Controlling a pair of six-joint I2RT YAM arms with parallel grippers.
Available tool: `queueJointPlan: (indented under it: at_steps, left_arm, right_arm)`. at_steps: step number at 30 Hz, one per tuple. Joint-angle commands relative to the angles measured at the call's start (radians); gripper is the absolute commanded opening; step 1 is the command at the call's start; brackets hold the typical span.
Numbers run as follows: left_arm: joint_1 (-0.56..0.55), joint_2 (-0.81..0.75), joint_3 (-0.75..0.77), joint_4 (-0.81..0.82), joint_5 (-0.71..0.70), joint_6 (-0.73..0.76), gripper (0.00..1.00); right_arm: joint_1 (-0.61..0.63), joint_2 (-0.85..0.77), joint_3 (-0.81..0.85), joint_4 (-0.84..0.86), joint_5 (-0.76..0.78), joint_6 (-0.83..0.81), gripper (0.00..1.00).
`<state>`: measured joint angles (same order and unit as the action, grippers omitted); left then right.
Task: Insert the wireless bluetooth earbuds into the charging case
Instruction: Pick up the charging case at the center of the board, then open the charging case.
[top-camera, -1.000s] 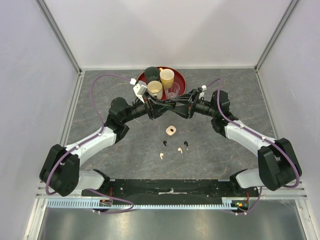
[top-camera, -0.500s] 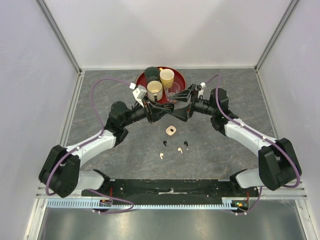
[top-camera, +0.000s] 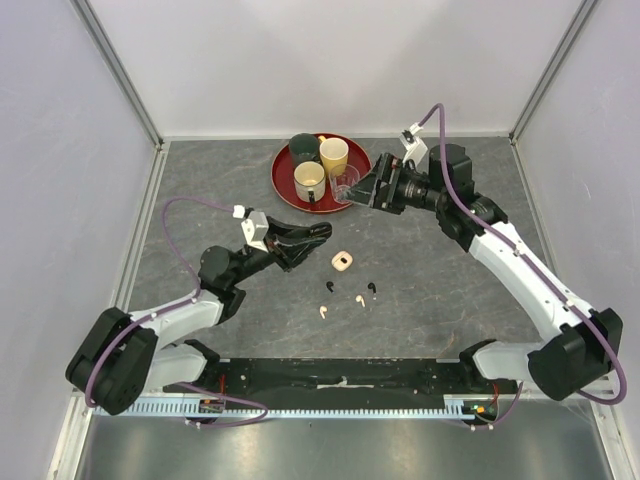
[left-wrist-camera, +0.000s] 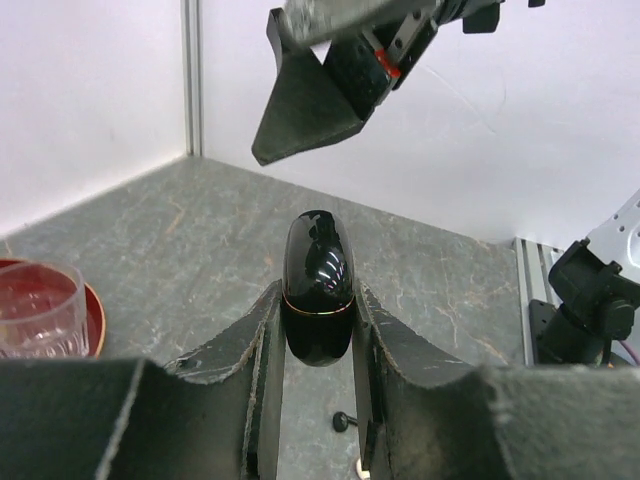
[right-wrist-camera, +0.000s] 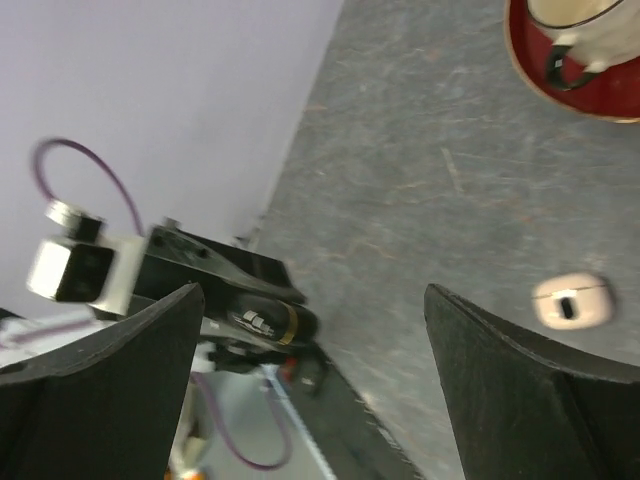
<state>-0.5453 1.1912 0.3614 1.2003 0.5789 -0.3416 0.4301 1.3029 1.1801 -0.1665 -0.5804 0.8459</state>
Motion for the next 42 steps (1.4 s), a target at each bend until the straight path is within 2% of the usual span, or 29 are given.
queueJointPlan:
  at_steps: [1, 6, 12, 29, 42]
  left_arm:
    - [0.001, -0.033, -0.007, 0.228, -0.01, 0.073, 0.02]
    - [0.001, -0.028, -0.007, 0.234, 0.012, 0.081, 0.02]
    - [0.001, -0.024, -0.007, 0.235, 0.022, 0.082, 0.02]
    - [0.001, -0.016, 0.014, 0.248, 0.107, 0.032, 0.02]
    - [0.001, -0.024, 0.05, 0.231, 0.13, 0.016, 0.02]
  right_arm:
    - [0.03, -0.033, 0.087, -0.273, 0.088, -0.43, 0.98]
    - [0.081, -0.039, 0.099, -0.323, 0.042, -0.537, 0.98]
    - [0.133, -0.057, 0.101, -0.278, -0.041, -0.528, 0.98]
    - [0.164, -0.007, 0.099, -0.2, 0.073, -0.446, 0.98]
    - [0.188, -0.001, 0.093, -0.195, 0.059, -0.464, 0.97]
